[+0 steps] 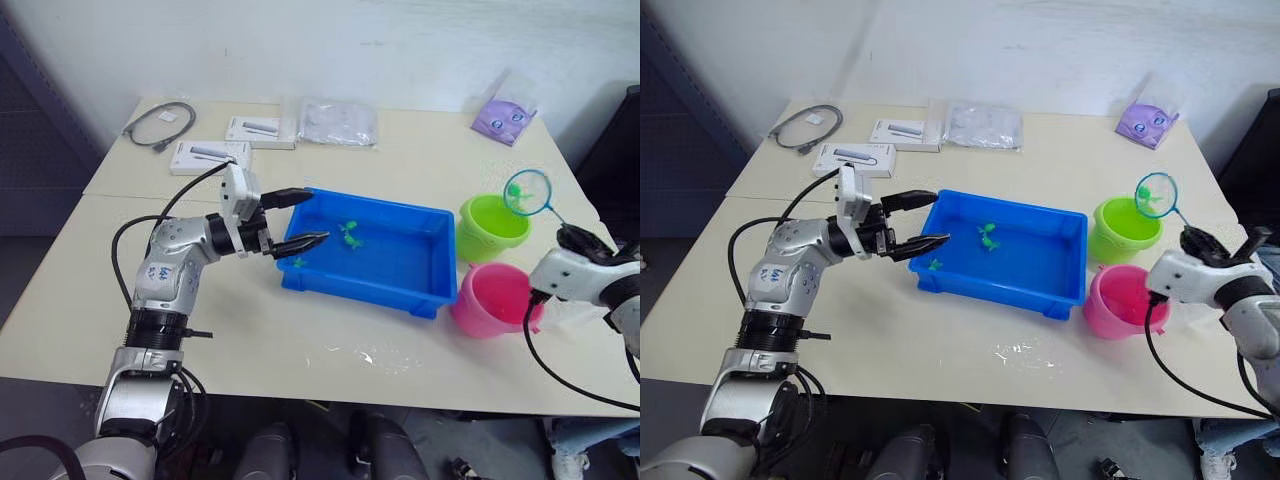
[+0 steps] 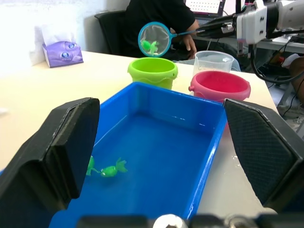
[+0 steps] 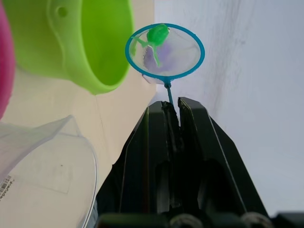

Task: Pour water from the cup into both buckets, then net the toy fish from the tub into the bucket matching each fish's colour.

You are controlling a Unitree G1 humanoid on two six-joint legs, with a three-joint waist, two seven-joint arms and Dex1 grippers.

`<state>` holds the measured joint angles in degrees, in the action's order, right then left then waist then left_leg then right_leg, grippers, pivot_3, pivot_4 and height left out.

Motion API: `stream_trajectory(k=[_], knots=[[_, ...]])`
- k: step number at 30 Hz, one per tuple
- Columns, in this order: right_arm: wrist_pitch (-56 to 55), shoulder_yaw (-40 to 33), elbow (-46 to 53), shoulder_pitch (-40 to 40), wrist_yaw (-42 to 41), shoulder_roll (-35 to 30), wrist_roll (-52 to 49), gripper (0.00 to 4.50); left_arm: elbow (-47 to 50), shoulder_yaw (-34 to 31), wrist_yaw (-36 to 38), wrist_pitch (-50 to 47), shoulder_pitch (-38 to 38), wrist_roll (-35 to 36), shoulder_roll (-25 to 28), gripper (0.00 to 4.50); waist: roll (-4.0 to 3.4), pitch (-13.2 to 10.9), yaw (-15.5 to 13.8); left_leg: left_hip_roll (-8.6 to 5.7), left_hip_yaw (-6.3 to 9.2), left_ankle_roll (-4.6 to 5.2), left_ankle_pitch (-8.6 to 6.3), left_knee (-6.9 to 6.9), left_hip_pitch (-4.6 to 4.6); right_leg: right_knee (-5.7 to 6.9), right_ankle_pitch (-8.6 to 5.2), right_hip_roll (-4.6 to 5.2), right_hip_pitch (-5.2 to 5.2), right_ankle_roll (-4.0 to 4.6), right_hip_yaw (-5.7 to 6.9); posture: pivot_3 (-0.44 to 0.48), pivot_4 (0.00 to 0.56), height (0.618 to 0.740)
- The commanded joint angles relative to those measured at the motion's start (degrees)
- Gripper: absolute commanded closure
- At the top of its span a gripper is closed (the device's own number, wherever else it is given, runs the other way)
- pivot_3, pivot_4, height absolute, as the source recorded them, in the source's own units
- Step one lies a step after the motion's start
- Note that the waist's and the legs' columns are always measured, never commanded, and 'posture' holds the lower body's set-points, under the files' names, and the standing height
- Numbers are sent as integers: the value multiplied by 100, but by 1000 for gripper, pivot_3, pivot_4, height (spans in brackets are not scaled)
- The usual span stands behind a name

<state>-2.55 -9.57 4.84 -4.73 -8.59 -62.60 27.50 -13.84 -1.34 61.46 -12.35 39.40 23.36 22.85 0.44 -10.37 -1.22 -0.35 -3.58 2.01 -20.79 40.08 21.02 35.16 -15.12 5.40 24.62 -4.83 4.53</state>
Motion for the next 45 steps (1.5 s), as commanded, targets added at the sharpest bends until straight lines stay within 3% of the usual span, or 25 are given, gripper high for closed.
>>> stream_trajectory(k=[1, 8, 14, 20, 23, 26, 34, 40, 45], knots=[[-420, 36, -335, 142, 297, -186, 529, 4500, 241, 6, -33, 142, 1, 19, -42, 36, 0, 0, -10, 0, 0, -1, 1, 1, 2, 0, 0, 0, 0, 0, 1, 0, 150, 740], [-1052, 31, -631, 270, 688, -421, 1090, 4500, 194, 120, 15, 334, -22, -130, 26, 36, -2, 1, 1, 2, -1, -11, 5, 0, -3, 1, 0, -2, -2, 0, 0, 0, 150, 740], [-1274, -238, -684, 345, 618, -387, 892, 4500, 128, 158, 56, 446, -15, -181, 55, 36, -2, 1, 2, 2, -4, -13, 7, 0, -5, -2, 0, -2, -2, 0, -2, 0, 150, 740], [-343, -543, 708, 705, -1347, 676, -2469, 4500, 99, -98, -4, 455, -186, -122, 340, 36, -3, 0, 73, 10, 0, -18, 8, 0, -17, -5, 0, -11, -11, 1, -1, 0, 150, 740], [1420, -348, 1684, 900, -2282, 895, -4148, 4500, 38, -243, -11, 425, -274, -109, 581, 36, -2, 0, 77, 9, 3, -18, 8, 2, -19, 8, 1, -8, -12, 3, 0, 0, 150, 740], [2697, -48, 2178, 1201, -2674, 773, -4695, 4500, -23, -337, 82, 401, -372, -108, 848, 36, -3, 0, 80, 8, 6, -13, 7, 7, -20, 22, 2, 0, -12, 5, -1, 0, 150, 740], [5066, 1118, 2167, 2469, -2804, 893, -4900, 4500, 145, -640, -43, 247, -672, 1, 1222, 36, -3, 0, 62, 4, 13, 0, -1, 6, -6, 18, 1, 15, 0, 8, 1, 0, 150, 740], [5179, 2071, 1642, 3261, -3076, 1008, -4408, 4500, 452, -770, -45, 134, -1075, -17, 1507, 36, -3, 0, 99, 2, 12, 0, -1, 6, 10, 17, 1, 15, 16, 9, 4, 0, 150, 740], [4836, 2683, 840, 3874, -3273, 1493, -3993, 4500, 604, -823, -32, 73, -1219, 18, 1632, 36, -3, 0, 135, 2, 11, 0, 0, 6, 8, 22, 1, 14, 17, 9, 3, 0, 150, 740]])
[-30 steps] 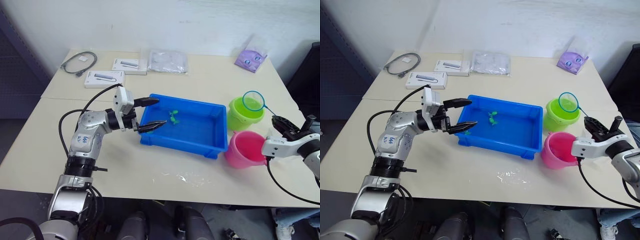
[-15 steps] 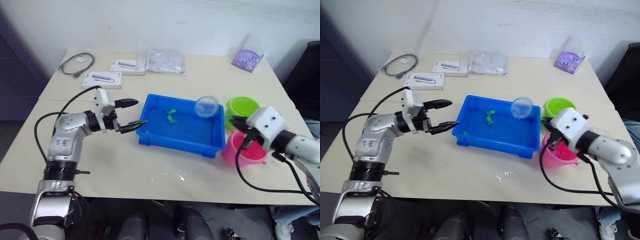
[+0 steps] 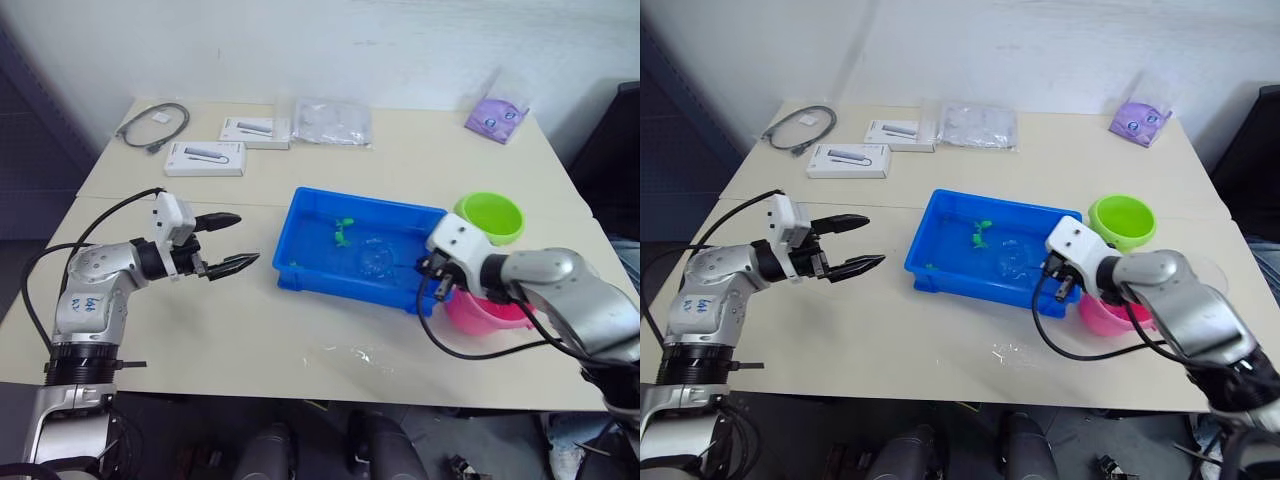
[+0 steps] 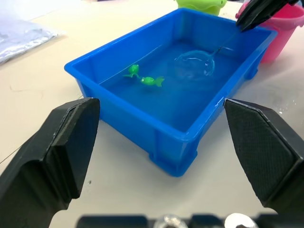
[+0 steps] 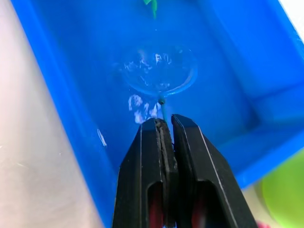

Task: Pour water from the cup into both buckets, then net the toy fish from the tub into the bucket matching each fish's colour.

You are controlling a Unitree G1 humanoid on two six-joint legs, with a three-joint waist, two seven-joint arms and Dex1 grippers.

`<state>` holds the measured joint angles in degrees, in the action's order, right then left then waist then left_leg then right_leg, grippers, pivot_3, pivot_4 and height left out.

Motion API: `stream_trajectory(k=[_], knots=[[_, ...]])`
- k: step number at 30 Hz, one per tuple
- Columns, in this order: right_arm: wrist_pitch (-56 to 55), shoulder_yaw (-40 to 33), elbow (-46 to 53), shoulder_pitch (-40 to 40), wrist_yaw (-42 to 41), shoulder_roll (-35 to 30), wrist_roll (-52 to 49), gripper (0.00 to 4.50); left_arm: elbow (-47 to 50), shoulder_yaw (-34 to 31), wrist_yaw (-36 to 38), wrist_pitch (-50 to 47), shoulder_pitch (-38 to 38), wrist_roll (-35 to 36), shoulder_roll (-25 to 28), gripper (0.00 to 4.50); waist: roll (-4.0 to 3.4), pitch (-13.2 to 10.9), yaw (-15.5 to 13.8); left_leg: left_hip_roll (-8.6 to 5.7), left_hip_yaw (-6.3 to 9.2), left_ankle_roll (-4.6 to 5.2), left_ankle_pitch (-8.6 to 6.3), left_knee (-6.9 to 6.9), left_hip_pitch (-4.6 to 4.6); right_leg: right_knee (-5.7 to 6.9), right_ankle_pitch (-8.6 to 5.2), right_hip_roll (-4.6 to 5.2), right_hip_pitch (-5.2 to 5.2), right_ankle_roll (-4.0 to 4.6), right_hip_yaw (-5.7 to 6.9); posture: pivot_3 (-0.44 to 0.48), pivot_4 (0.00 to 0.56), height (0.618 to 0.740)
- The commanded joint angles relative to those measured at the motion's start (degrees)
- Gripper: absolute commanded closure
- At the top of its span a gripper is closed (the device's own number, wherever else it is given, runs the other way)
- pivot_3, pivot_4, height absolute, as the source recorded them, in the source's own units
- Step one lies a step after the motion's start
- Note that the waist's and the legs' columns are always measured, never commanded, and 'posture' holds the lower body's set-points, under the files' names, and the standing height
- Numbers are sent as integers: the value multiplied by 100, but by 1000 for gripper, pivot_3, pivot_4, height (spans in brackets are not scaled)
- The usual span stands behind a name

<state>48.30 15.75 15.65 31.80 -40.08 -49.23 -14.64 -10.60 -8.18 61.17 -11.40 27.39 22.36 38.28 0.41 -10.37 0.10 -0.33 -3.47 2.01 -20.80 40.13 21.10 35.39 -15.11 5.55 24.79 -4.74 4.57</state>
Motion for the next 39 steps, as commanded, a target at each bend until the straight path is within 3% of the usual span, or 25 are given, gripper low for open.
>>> stream_trajectory(k=[1, 13, 32, 39], knots=[[-337, 240, -432, 322, -146, 287, 309, 4500, 307, -151, -10, -44, -31, 129, 104, 36, 0, 0, 4, 0, 0, 0, 0, 0, 2, 0, 0, 0, 2, 0, 1, 0, 150, 740], [-1019, 467, -1786, 1025, -35, 1633, 987, 4500, 630, -158, 52, -455, -195, 249, 217, 36, 0, 0, 21, -2, -11, -2, 1, 0, 10, 17, -2, -1, 23, 4, -5, 0, 150, 740], [-590, -440, 542, -133, -348, 1024, 650, 4500, 207, -87, 340, -220, -122, 217, 167, 36, 0, 0, 7, -2, -17, -2, 0, -2, 15, 22, -3, 0, 34, 5, -10, 0, 150, 740], [-199, -1442, 1298, -724, -238, 907, 90, 4500, -123, 73, 494, -22, 207, 189, -36, 36, 0, 0, -15, -4, -18, -1, 0, -1, 17, 19, -3, 0, 33, 5, -9, 0, 150, 740]])
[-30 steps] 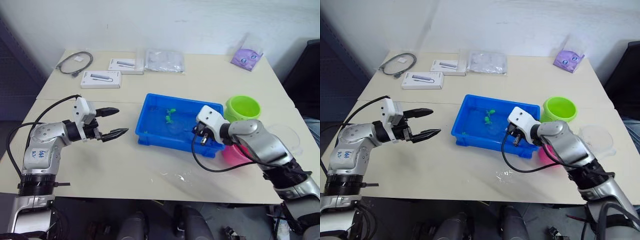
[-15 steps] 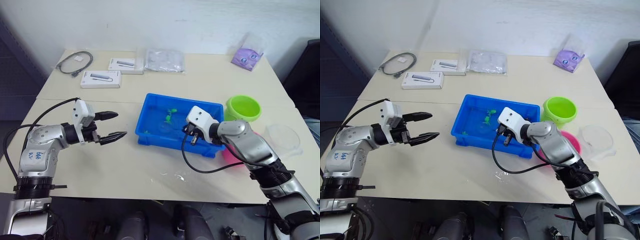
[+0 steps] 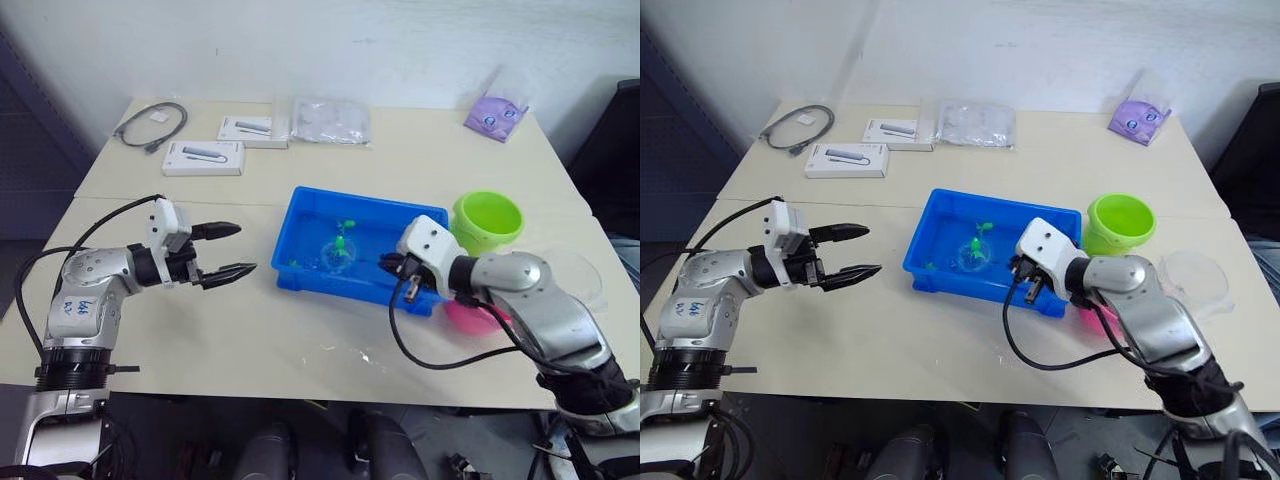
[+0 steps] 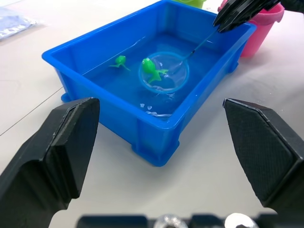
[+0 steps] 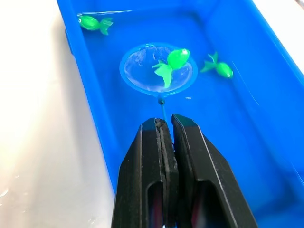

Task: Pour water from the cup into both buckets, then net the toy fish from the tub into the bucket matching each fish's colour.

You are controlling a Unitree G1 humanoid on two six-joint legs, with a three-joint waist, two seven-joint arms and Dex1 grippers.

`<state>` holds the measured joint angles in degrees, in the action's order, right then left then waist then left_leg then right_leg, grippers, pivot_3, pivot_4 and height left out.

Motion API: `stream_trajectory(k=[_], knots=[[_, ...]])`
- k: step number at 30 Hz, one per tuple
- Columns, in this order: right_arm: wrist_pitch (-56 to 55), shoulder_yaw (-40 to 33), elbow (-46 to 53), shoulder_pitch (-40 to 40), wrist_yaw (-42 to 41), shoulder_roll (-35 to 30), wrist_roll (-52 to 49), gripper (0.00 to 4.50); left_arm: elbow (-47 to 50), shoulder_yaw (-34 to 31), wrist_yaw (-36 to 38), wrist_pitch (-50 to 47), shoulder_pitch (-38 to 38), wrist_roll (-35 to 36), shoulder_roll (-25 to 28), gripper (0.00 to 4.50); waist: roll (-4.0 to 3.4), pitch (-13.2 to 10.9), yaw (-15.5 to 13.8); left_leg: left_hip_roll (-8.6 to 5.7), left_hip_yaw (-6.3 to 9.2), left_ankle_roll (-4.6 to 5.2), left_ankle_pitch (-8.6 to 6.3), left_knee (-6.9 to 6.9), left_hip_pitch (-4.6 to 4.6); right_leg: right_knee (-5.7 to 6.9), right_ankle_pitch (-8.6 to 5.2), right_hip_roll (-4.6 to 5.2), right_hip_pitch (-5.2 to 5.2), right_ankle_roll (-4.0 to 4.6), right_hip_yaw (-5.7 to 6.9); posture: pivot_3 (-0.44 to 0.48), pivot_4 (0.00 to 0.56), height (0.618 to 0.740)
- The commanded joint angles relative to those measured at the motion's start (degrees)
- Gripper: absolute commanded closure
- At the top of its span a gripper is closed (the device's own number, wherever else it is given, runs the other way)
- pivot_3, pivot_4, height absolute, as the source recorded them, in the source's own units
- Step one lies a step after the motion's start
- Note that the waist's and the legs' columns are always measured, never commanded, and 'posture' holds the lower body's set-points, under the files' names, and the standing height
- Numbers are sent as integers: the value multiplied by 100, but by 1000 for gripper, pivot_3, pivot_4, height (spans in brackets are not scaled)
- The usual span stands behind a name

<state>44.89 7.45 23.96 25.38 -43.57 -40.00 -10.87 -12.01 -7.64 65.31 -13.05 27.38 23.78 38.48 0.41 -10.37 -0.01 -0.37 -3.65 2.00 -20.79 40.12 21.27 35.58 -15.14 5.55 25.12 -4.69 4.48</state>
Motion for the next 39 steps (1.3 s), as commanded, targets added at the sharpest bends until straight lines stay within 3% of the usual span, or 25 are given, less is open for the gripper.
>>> stream_trajectory(k=[1, 11, 20, 23, 28, 33, 39], knots=[[213, -848, 552, -181, 204, 95, -427, 4500, -8, 35, 94, 150, 263, 66, -107, 36, 0, 0, -4, 0, 0, 0, 0, 0, 0, 1, 0, 0, 0, 0, 1, 0, 150, 740], [-736, -2409, 1027, -1715, 386, 166, -795, 4500, -124, 306, 114, 268, 820, 91, -780, 36, 2, 1, -33, -4, -6, 2, 1, 0, -4, 3, 0, -5, -3, -1, 0, 0, 150, 740], [-697, -3497, 1112, -2219, 641, 73, -1070, 4500, -364, 498, 112, 339, 1251, 27, -1126, 36, 2, 1, -29, -2, -11, 3, 1, 1, -13, 8, 1, -10, -5, -1, -5, 0, 150, 740], [-1319, -3777, 658, -2287, 682, -92, -733, 4500, -469, 504, 24, 359, 1372, 42, -1254, 36, 2, 1, -36, -2, -10, 3, 1, 1, -13, 8, 1, -10, -5, -1, -7, 0, 150, 740], [-2794, -3813, -619, -2374, 989, -495, 234, 4500, -648, 520, -29, 497, 1533, -4, -1394, 36, 2, 1, -88, -7, -11, 6, 2, 0, -13, 5, 1, -11, -9, -2, -8, 0, 150, 740], [-4039, -3379, -1821, -2117, 1567, -849, 1247, 4500, -717, 560, -60, 561, 1606, -53, -1432, 36, 2, 1, -106, -8, -17, 7, 4, 0, -16, 6, 1, -11, -9, -2, -7, 0, 150, 740], [-5207, -2991, -2657, -2130, 2115, -1307, 2240, 4500, -548, 539, -131, 499, 1579, -57, -1372, 36, 1, 1, -82, -4, -20, 4, 5, 0, -18, 7, 1, -10, -8, -2, -10, 0, 150, 740]])
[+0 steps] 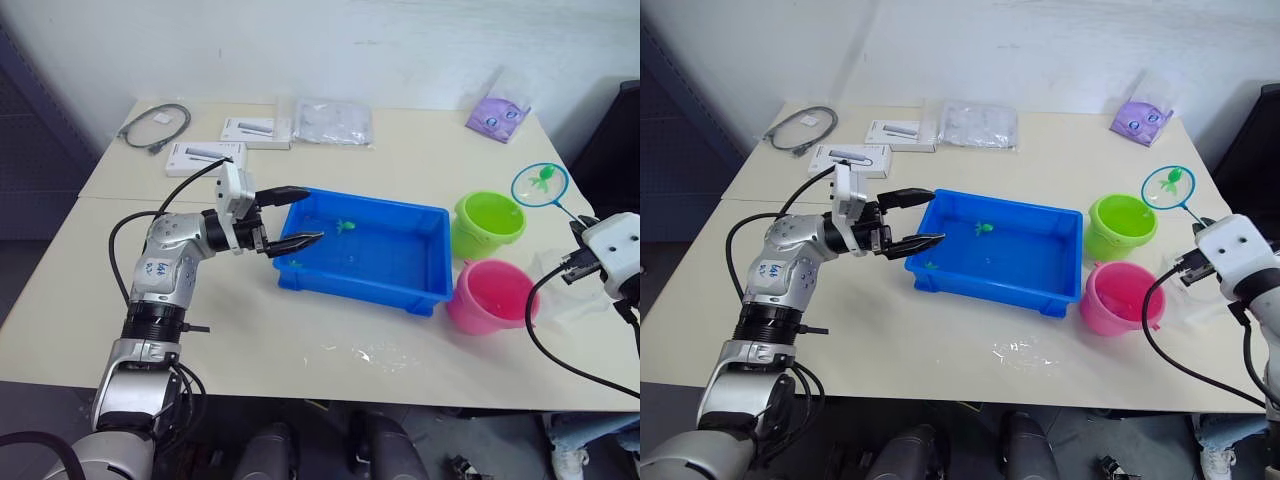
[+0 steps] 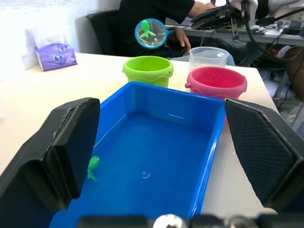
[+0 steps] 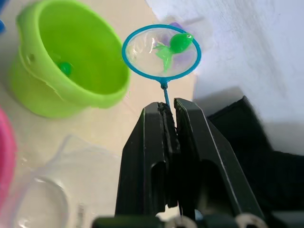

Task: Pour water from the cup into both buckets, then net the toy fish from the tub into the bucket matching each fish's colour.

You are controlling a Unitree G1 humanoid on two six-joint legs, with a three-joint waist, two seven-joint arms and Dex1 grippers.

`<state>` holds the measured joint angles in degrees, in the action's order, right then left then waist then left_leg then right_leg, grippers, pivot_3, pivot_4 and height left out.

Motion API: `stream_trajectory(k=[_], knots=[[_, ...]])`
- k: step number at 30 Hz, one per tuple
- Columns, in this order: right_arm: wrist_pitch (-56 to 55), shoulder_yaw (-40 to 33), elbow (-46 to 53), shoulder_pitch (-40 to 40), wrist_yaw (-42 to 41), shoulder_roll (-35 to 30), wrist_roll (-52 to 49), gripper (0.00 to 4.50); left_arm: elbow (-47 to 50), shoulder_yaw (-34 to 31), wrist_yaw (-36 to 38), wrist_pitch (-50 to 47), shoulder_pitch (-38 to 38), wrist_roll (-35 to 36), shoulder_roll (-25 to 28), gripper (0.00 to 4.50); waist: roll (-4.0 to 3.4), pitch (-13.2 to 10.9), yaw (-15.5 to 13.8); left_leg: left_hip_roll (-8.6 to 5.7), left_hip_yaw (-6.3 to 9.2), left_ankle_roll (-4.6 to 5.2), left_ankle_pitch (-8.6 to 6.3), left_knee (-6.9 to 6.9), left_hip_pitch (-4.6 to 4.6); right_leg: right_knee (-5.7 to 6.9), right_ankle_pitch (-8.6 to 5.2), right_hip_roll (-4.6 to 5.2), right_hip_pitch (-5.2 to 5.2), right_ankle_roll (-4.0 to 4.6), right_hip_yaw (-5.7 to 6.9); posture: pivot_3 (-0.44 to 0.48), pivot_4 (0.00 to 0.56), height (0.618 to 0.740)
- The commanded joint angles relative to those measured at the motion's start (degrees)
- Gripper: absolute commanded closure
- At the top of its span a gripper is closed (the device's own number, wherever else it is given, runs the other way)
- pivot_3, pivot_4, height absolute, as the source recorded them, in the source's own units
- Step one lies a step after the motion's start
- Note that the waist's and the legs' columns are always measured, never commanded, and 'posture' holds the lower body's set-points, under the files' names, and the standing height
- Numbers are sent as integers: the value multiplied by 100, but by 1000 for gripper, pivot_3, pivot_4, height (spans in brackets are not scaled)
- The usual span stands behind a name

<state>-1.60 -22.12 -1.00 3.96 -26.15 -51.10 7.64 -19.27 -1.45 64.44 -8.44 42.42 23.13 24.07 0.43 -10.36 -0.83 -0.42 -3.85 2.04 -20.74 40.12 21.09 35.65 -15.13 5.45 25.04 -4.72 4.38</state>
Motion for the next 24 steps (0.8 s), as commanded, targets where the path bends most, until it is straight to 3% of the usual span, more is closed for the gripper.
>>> stream_trajectory(k=[1, 9, 19, 21, 24], knots=[[-663, -56, -239, 19, 509, -190, 454, 4500, 210, -80, -43, -22, 60, 32, 79, 36, 0, 0, 0, 0, 0, 0, 0, 0, 1, 0, 0, 0, 0, 0, -1, 0, 150, 740], [-1797, 243, -769, -155, 1244, -563, 1427, 4500, 325, -48, -65, -97, -22, 52, 71, 36, 0, 0, 16, 1, 1, -4, 2, 1, 0, -1, 0, 1, -3, 0, -6, 0, 150, 740], [-2327, 656, -1104, -68, 1947, -1040, 2399, 4500, 390, 22, -111, -106, -75, 34, 4, 36, 0, 0, 65, 3, 4, -10, 5, 1, -5, -5, 0, 0, -11, 0, -5, 0, 150, 740], [-2241, 556, -1068, 58, 1852, -844, 1981, 4500, 391, 23, -120, -96, -77, 23, 8, 36, 0, 0, 78, 4, 5, -12, 6, 1, -5, -5, 0, 0, -12, 0, -5, 0, 150, 740], [-1452, 440, -288, 299, 644, -246, -158, 4500, 390, -48, -133, -64, -142, -7, 126, 36, 0, 0, 101, 9, 15, -15, 8, 0, -16, -14, 0, -5, -33, 0, 5, 0, 150, 740]])
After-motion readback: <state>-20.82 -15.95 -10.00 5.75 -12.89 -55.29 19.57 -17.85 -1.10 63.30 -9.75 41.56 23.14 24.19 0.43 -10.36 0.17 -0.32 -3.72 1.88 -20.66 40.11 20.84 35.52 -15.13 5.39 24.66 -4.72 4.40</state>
